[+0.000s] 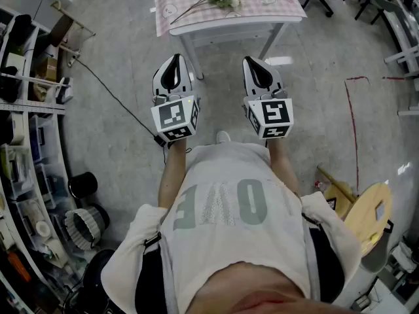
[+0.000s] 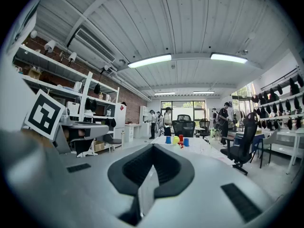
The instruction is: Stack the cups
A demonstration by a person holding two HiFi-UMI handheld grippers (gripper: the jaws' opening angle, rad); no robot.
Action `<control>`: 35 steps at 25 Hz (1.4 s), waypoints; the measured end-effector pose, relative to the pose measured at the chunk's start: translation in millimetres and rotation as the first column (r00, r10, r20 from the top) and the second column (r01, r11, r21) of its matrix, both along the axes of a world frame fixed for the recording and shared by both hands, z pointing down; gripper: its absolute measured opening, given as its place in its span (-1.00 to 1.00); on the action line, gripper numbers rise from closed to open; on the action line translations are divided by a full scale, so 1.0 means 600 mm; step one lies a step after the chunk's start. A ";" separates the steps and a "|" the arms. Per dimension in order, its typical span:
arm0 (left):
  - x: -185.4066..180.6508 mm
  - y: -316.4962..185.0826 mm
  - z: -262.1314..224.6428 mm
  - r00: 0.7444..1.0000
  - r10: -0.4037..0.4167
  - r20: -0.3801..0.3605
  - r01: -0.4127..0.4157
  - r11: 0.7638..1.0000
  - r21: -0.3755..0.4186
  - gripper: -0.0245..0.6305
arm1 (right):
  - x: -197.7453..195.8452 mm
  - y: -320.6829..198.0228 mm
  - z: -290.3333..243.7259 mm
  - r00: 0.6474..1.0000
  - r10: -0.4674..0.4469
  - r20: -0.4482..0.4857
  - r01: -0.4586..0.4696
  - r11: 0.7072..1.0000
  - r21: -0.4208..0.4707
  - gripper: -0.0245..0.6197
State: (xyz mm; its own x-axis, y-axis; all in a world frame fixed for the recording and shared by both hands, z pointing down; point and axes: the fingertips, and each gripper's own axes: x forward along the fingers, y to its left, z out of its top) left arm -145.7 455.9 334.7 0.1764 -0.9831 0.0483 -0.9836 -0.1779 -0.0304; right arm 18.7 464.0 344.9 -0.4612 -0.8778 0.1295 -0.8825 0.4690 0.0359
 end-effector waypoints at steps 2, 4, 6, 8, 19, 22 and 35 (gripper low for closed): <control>0.001 -0.005 0.001 1.000 0.002 0.000 -0.002 1.000 0.004 -0.85 | -0.001 -0.004 -0.001 1.000 -0.002 0.007 0.002 1.000 0.004 -0.84; 0.001 -0.009 0.004 1.000 0.001 -0.003 -0.001 1.000 0.005 -0.85 | 0.001 -0.008 0.003 1.000 -0.003 -0.003 0.003 1.000 0.006 -0.84; 0.001 -0.013 0.006 1.000 -0.001 -0.009 0.001 1.000 0.006 -0.85 | 0.003 -0.012 0.010 1.000 -0.006 -0.013 0.007 1.000 0.004 -0.84; 0.004 -0.018 0.009 1.000 0.001 -0.014 -0.001 1.000 0.006 -0.85 | 0.004 -0.016 0.013 1.000 -0.018 0.007 0.018 1.000 -0.012 -0.84; 0.028 -0.030 0.028 0.999 0.041 -0.024 -0.041 0.999 -0.005 -0.85 | 0.014 -0.033 0.054 0.996 -0.037 0.076 0.045 0.994 -0.103 -0.84; 0.034 -0.054 0.030 0.999 0.049 -0.016 -0.049 0.999 -0.005 -0.85 | 0.023 -0.048 0.057 0.996 -0.019 0.083 0.027 0.995 -0.097 -0.84; 0.041 -0.321 0.008 0.995 0.096 -0.015 -0.095 0.995 0.019 -0.85 | 0.092 -0.290 0.012 0.993 0.091 0.070 -0.091 0.996 -0.002 -0.84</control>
State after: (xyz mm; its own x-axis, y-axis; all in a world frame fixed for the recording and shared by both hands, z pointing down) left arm -120.9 263.4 339.7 0.2700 -0.9625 0.0268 -0.9625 -0.2705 -0.0195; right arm 73.7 290.2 352.3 -0.3874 -0.9166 0.0988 -0.9218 0.3867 -0.0272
